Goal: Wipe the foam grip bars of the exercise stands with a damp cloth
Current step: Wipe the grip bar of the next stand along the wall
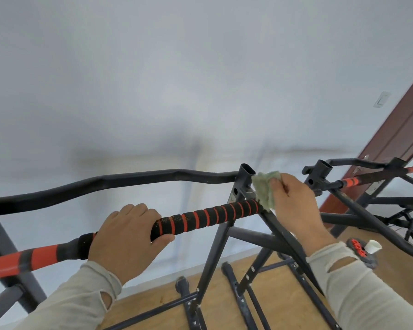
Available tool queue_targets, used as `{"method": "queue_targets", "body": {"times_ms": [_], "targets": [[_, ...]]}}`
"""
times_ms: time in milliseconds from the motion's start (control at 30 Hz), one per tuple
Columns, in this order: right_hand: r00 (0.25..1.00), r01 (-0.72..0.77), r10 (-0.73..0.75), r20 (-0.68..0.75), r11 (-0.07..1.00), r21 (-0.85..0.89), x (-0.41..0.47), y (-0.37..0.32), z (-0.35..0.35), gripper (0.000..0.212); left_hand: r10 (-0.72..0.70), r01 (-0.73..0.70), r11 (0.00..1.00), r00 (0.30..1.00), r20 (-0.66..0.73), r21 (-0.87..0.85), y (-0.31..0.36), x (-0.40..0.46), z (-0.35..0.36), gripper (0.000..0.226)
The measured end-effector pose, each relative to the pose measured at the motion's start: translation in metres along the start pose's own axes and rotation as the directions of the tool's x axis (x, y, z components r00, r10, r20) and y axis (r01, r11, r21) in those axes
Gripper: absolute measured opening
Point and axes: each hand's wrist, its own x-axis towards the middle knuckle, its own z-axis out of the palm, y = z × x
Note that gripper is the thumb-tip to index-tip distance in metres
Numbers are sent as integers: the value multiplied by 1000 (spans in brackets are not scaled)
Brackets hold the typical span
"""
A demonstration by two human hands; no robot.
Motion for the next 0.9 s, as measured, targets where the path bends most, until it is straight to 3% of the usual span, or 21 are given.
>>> {"method": "queue_targets", "body": {"times_ms": [167, 300, 400, 467, 533, 633, 700, 800, 900], "targets": [[941, 308, -263, 214, 926, -218, -16, 10, 52, 24, -14, 14, 1000, 1000, 24, 12, 1, -1, -3, 43], [908, 408, -389, 158, 907, -108, -41, 2, 73, 25, -17, 16, 1000, 999, 38, 17, 1, 0, -2, 44], [852, 500, -480, 211, 865, -49, -50, -8, 78, 26, -18, 17, 999, 998, 58, 27, 1, 1, -3, 45], [800, 575, -544, 253, 815, -67, -42, -5, 69, 24, -22, 20, 999, 998, 66, 34, 2, 1, -5, 45], [721, 680, -599, 349, 708, -190, -24, -1, 52, 29, -26, 24, 999, 997, 70, 32, 3, 1, -4, 46], [759, 625, -363, 541, 639, -448, 10, 4, 25, 22, -24, 23, 999, 999, 38, 28, 0, 1, -2, 46], [852, 475, -215, 477, 701, -532, 26, 14, 12, 16, -22, 21, 999, 999, 34, 33, 0, 1, -1, 45], [950, 267, -191, 248, 906, -327, 32, 12, 5, 26, -21, 20, 999, 998, 51, 29, 1, 1, -3, 46], [908, 359, -294, 298, 913, -194, 13, -13, 24, 27, -19, 18, 1000, 998, 59, 25, 1, 1, -4, 45]]}}
